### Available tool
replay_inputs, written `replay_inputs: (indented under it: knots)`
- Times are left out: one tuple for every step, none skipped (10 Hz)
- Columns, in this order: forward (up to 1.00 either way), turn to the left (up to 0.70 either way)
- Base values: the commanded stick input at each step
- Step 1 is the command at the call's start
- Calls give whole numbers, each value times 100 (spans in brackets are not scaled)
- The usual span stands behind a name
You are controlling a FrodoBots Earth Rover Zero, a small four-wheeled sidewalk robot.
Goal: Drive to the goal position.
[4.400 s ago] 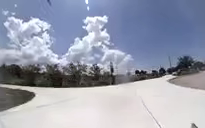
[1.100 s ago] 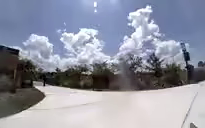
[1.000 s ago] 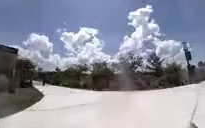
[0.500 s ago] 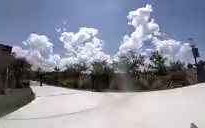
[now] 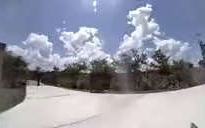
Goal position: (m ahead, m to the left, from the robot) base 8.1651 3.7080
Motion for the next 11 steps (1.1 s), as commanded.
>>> replay_inputs:
  knots:
    - [85, 33]
    - [85, 33]
    - [85, 33]
    - [85, 33]
    - [85, 33]
    - [85, 10]
    - [85, -1]
    - [85, -1]
    - [85, -1]
    - [85, -1]
    - [85, -1]
